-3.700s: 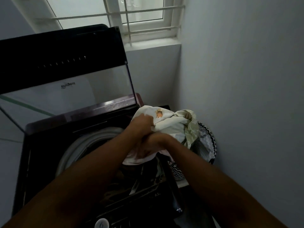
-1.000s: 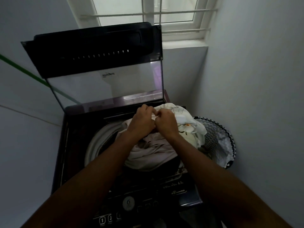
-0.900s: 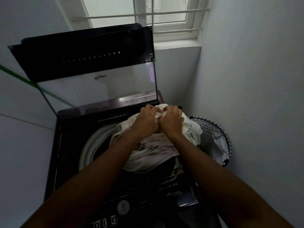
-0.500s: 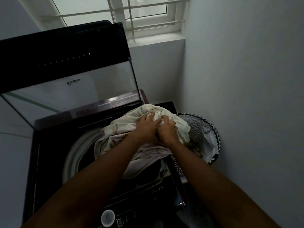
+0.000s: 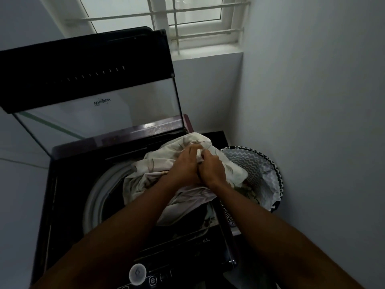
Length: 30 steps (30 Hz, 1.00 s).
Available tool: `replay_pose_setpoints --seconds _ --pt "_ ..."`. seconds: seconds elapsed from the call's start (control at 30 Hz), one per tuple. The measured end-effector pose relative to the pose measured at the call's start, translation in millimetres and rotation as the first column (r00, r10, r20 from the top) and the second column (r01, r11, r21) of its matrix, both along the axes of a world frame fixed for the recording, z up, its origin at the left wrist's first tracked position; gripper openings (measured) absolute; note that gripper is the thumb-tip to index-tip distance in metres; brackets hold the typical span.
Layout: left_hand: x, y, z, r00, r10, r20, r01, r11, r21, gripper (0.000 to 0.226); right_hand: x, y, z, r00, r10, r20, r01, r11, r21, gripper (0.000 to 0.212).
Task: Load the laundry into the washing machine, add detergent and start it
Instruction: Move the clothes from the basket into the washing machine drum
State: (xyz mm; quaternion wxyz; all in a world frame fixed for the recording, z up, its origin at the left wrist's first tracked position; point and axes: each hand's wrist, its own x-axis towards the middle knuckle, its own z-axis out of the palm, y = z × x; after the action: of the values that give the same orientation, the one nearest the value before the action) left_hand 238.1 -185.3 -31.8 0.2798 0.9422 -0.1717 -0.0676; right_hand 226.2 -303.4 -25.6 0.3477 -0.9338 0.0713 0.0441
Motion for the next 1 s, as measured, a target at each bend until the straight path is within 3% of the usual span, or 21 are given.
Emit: replay_pose_setpoints --seconds 0.1,0.2,0.43,0.53,0.73,0.83,0.9,1.0 --pt "-12.1 15.8 13.4 0.997 0.071 -0.009 -0.072 0.982 -0.175 0.093 -3.9 17.4 12.4 0.997 -0.004 0.073 0.001 0.999 0.041 0.026" --pt "-13.8 33.6 25.9 0.995 0.097 -0.022 -0.099 0.980 -0.172 0.084 -2.8 39.5 24.1 0.991 -0.008 0.130 0.001 0.998 0.058 0.028" --pt "-28.5 102.0 54.5 0.984 0.169 0.057 -0.149 0.956 -0.254 0.080 -8.4 101.0 49.5 0.970 0.049 0.237 -0.101 0.971 0.215 0.002" --pt "-39.3 136.4 63.9 0.987 0.158 0.041 -0.147 0.970 -0.195 0.082 -17.5 134.5 51.0 0.961 0.108 0.254 -0.174 0.951 0.256 0.014" --pt "-73.8 192.9 64.0 0.956 0.292 -0.027 -0.293 0.955 -0.047 0.079 -47.8 199.0 40.4 0.953 0.178 0.244 -0.271 0.861 0.431 0.006" --pt "-92.1 212.0 44.6 0.931 0.357 -0.070 -0.352 0.933 0.078 0.088 -62.5 217.0 21.6 0.947 0.274 0.165 -0.320 0.828 0.460 0.009" --pt "-102.4 220.6 23.3 0.905 0.372 -0.206 -0.342 0.925 0.168 0.098 -70.5 222.3 2.6 0.931 0.359 0.057 -0.345 0.823 0.452 0.014" --pt "-118.7 222.4 -13.6 0.861 0.309 -0.405 -0.245 0.948 0.202 0.088 -80.1 218.1 -32.0 0.846 0.490 -0.210 -0.409 0.849 0.335 0.026"
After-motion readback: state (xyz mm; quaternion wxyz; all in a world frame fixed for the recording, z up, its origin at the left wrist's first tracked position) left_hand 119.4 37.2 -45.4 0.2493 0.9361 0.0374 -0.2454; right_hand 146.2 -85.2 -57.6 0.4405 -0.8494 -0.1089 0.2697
